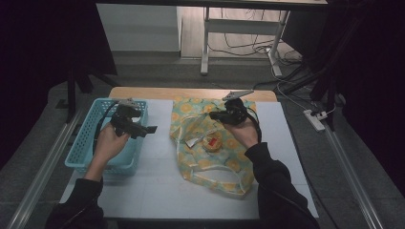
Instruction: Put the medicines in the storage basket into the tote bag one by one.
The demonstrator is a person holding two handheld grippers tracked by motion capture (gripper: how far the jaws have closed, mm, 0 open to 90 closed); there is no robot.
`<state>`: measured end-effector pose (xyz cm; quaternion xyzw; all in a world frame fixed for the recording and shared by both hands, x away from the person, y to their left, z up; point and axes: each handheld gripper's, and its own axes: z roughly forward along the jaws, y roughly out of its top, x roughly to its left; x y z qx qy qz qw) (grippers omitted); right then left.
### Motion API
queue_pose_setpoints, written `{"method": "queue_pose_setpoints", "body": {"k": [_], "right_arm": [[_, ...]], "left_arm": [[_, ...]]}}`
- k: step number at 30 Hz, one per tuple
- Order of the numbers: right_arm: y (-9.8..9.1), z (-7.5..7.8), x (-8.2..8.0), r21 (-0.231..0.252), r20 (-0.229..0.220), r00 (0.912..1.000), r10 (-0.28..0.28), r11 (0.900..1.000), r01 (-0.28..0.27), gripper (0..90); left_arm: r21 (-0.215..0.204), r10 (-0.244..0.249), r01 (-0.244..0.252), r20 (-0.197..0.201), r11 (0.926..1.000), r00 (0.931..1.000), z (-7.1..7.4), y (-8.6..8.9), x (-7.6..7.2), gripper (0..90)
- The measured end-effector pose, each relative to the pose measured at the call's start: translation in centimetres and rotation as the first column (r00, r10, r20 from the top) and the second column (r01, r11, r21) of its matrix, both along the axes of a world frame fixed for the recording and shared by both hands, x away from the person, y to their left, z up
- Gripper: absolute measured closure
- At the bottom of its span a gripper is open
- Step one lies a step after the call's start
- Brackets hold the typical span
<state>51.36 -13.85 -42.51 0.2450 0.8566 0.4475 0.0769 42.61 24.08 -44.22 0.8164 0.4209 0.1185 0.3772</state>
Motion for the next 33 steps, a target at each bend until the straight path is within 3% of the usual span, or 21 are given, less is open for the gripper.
{"method": "queue_pose_setpoints", "body": {"k": [8,17,23,28,33], "right_arm": [[0.0,0.5,0.0,0.007,0.006,1.0,0.001,1.0,-0.001,90.0],[-0.3,0.5,0.1,0.008,0.007,1.0,-0.006,1.0,0.006,90.0],[-0.2,0.5,0.1,0.008,0.008,1.0,-0.005,1.0,0.005,90.0],[-0.3,0.5,0.1,0.005,0.008,1.0,-0.005,1.0,0.005,90.0],[-0.3,0.5,0.1,0.005,0.009,0.9999,-0.005,1.0,0.005,90.0]], "left_arm": [[0.016,0.094,-0.093,-0.04,0.9955,0.9948,-1.1,2.6,0.5,2.3],[0.025,0.199,-0.198,-0.046,0.9799,0.979,-2.2,5.4,1.8,4.6],[0.059,0.219,-0.215,-0.068,0.9748,0.9733,-3.3,5.8,3.1,2.4],[0.126,0.225,-0.215,-0.081,0.9686,0.9709,-4.1,5.5,4.1,2.6],[0.143,0.23,-0.215,-0.1,0.9661,0.968,-4.9,5.3,5.0,3.0]]}}
